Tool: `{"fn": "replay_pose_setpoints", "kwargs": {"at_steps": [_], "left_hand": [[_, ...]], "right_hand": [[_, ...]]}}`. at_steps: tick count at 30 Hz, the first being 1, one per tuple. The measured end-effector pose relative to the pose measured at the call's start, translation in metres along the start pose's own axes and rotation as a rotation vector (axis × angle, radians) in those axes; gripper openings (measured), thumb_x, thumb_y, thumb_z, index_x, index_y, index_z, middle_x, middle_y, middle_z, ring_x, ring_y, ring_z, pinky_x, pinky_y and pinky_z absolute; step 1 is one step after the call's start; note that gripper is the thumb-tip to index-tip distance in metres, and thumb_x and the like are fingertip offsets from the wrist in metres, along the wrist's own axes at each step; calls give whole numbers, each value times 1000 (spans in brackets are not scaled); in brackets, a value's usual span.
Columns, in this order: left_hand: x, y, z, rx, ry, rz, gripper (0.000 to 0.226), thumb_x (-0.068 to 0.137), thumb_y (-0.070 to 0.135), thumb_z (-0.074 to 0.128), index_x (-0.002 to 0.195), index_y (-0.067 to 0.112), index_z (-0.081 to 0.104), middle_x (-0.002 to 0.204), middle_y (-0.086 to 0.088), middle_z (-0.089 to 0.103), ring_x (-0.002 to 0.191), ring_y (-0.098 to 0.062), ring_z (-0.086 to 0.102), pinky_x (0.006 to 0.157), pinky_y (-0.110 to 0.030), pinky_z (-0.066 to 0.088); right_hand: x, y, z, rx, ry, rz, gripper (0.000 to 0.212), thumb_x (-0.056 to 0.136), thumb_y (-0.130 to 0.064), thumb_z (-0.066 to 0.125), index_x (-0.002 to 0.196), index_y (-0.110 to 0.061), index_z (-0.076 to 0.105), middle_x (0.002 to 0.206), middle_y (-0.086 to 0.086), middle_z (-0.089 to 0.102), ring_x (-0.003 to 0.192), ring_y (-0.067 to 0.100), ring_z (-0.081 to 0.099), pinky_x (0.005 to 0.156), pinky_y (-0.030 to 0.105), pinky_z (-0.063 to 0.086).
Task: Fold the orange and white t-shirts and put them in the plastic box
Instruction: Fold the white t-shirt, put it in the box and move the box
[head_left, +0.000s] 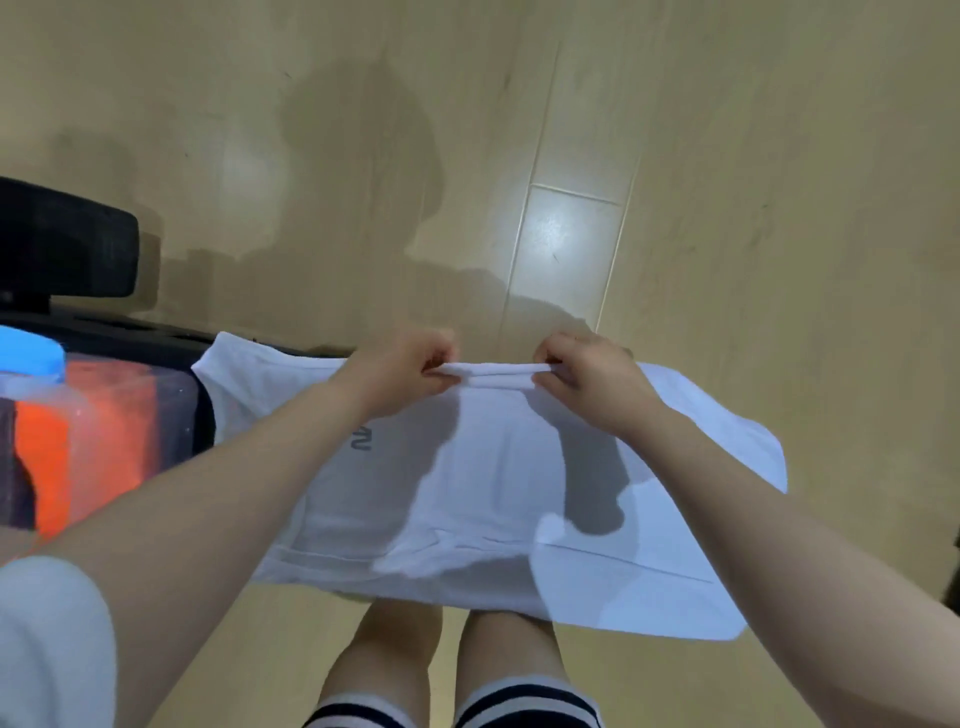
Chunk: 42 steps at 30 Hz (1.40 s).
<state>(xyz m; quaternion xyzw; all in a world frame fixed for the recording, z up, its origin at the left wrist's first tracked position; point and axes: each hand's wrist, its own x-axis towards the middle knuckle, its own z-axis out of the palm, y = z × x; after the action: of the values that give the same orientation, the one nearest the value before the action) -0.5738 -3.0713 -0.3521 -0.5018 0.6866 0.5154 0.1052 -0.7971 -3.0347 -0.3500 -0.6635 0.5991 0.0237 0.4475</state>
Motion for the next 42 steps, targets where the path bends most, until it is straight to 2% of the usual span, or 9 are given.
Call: {"fn": "replay_pose_setpoints", "kwargs": {"at_steps": [6,10,13,19,23,26,30,37,42], "left_hand": [[-59,-15,48,517,-51,190,15,59,2,64,67,8,53,65,-13,57,56,-31,58,40,-34,43],[-64,-24,75,688,-29,110,35,29,2,74,55,10,53,54,-8,52,43,-25,52,36,-20,21],[-66,-16,83,644,90,161,21,51,27,52,61,8,53,56,-10,50,46,-26,51,43,-22,21],[-53,24,100,534,186,267,42,65,39,38,79,8,64,79,-11,62,72,-29,63,61,-31,49],[-19,72,114,318,154,156,42,85,36,39,111,10,57,116,-11,56,113,-30,50,91,-36,40],[26,105,125,167,45,-36,31,93,31,40,113,12,55,119,-10,54,115,-29,45,93,-35,36],[85,136,147,-21,-73,-201,35,97,32,34,78,8,51,91,-16,57,92,-31,54,71,-31,34],[124,153,164,86,-286,-515,54,95,45,36,123,2,53,133,-17,52,120,-32,49,93,-34,37],[121,150,159,-253,-226,-442,21,86,28,59,101,15,65,92,-5,65,74,-18,55,63,-26,41]], "right_hand": [[-74,-11,50,-553,48,-9,25,51,-8,78,69,-14,62,59,2,57,51,25,57,45,23,32],[-93,4,78,-594,109,-27,25,65,-7,58,86,-17,66,86,3,70,74,26,64,81,31,47],[-97,3,76,-501,136,-8,46,68,-11,30,98,-16,65,95,7,69,85,30,64,92,34,46],[-108,29,46,-185,273,251,39,84,-18,39,117,-2,56,126,22,53,114,41,50,98,43,38],[-105,73,18,3,325,513,33,93,-19,45,122,-6,53,130,15,53,123,34,43,101,37,31],[-97,112,3,147,239,634,32,95,-21,39,119,-7,55,128,15,56,122,32,45,100,36,33],[-79,156,-13,258,61,668,32,94,-19,40,113,-2,60,119,18,62,112,34,53,93,36,40],[-47,204,-18,397,-342,644,26,92,-30,46,78,-14,61,77,-2,59,73,18,54,62,26,39],[-37,211,-3,397,-583,575,47,84,-59,44,110,-24,62,115,-4,64,103,18,61,97,38,45]]}}
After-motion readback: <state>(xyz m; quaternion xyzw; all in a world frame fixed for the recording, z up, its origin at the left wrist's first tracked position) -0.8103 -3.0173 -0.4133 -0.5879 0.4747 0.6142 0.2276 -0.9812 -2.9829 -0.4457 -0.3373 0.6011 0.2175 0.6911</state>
